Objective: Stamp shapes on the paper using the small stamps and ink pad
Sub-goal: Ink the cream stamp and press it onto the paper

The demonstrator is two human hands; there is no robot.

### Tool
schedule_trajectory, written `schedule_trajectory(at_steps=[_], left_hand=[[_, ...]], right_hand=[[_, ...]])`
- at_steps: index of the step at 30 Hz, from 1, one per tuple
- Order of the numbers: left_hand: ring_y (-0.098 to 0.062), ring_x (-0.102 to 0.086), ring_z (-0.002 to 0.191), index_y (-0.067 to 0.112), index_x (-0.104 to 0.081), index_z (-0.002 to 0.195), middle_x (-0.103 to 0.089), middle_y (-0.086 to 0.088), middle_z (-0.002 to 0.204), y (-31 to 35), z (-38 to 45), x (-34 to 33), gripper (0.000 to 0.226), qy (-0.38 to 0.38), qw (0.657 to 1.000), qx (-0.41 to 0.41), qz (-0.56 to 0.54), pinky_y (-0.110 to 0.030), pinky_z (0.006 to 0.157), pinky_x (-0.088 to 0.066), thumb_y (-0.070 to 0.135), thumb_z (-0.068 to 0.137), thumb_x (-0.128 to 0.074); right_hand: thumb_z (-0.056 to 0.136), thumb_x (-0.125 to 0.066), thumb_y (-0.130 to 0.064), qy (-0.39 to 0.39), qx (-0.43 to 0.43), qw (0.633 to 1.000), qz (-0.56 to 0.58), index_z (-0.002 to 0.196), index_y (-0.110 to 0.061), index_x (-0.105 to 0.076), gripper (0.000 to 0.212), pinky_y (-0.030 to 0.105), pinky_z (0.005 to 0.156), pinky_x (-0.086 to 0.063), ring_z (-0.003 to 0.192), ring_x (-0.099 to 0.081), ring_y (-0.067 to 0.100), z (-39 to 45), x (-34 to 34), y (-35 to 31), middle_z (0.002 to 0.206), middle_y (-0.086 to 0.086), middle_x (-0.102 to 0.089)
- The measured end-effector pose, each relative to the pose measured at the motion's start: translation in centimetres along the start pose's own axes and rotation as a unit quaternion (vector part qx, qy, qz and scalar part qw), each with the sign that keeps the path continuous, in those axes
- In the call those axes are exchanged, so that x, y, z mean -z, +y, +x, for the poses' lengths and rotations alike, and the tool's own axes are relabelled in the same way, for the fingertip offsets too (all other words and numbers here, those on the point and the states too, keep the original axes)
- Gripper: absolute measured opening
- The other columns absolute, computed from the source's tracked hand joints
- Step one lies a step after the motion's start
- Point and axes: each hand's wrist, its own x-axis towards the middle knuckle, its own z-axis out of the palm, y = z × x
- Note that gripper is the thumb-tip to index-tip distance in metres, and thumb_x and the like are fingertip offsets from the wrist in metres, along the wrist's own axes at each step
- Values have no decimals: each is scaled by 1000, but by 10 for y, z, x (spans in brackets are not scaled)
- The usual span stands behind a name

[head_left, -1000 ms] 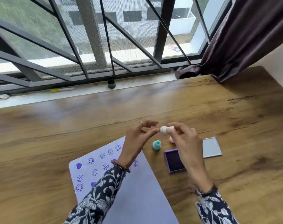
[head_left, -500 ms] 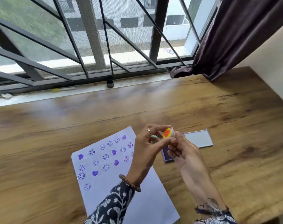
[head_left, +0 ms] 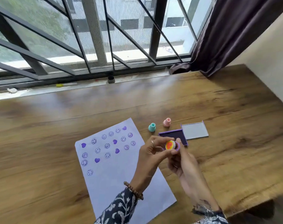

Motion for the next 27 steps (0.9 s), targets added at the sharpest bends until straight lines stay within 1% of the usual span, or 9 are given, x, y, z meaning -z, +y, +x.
schedule_trajectory(at_steps=[3,6,10,13,17,19,22,24,27], left_hand=[[-9,-61,80,20,-74,91,-66,-2,94,-4,0,7,28,-7,1000,4,9,-18,74,-49,23,63,-80],[-7,-61,80,19,-73,92,-67,3,92,-9,1,10,27,-9,999,-1,34,-15,71,-47,24,66,-76],[-8,-64,85,20,-72,93,-68,4,93,-17,7,12,26,15,999,20,48,-15,73,-48,29,69,-75],[-4,-65,82,21,-72,95,-72,5,92,-23,13,16,20,48,996,72,26,-12,71,-49,24,75,-73],[-6,-68,70,22,-69,102,-73,15,74,-27,21,20,22,66,990,121,14,-16,64,-54,16,82,-67],[-12,-65,63,21,-67,103,-69,7,71,-25,27,18,19,64,987,147,2,-18,57,-53,15,89,-57],[-14,-52,49,12,-63,78,-55,-6,68,-24,39,16,29,86,974,209,22,-21,45,-42,11,92,-37],[-13,-46,42,6,-57,68,-54,-8,65,-25,45,14,33,85,969,229,48,-22,42,-33,11,90,-33],[-10,-43,36,5,-55,67,-58,-5,60,-25,50,12,34,59,968,231,74,-18,38,-30,11,89,-29]], right_hand=[[89,-56,-24,-35,-3,997,68,76,-11,-70,22,19,44,-52,47,-61,5,-1,7,-2,55,-1,-68],[85,-57,-16,-72,-2,988,138,82,-8,-65,12,19,50,-55,55,-67,8,2,14,-5,63,3,-71],[73,-61,-12,-97,-26,983,151,91,0,-68,23,23,61,-59,69,-72,14,11,27,-12,78,10,-75],[69,-63,-9,-69,4,992,103,90,1,-71,24,21,63,-59,70,-70,13,22,36,-13,85,11,-75],[79,-67,-7,37,96,989,-105,92,-6,-71,13,23,66,-58,74,-66,17,35,29,-13,84,10,-70],[75,-73,-17,93,150,954,-242,91,-13,-70,17,32,72,-57,75,-68,17,43,19,-14,82,5,-71],[80,-68,-29,128,232,855,-447,88,-20,-70,12,33,69,-52,80,-65,18,49,2,-15,87,3,-69],[84,-63,-28,119,269,814,-501,89,-19,-70,12,34,69,-52,81,-64,21,52,-5,-15,89,6,-65],[87,-59,-24,94,290,778,-550,93,-16,-69,14,36,72,-53,83,-64,22,57,-11,-13,93,8,-65]])
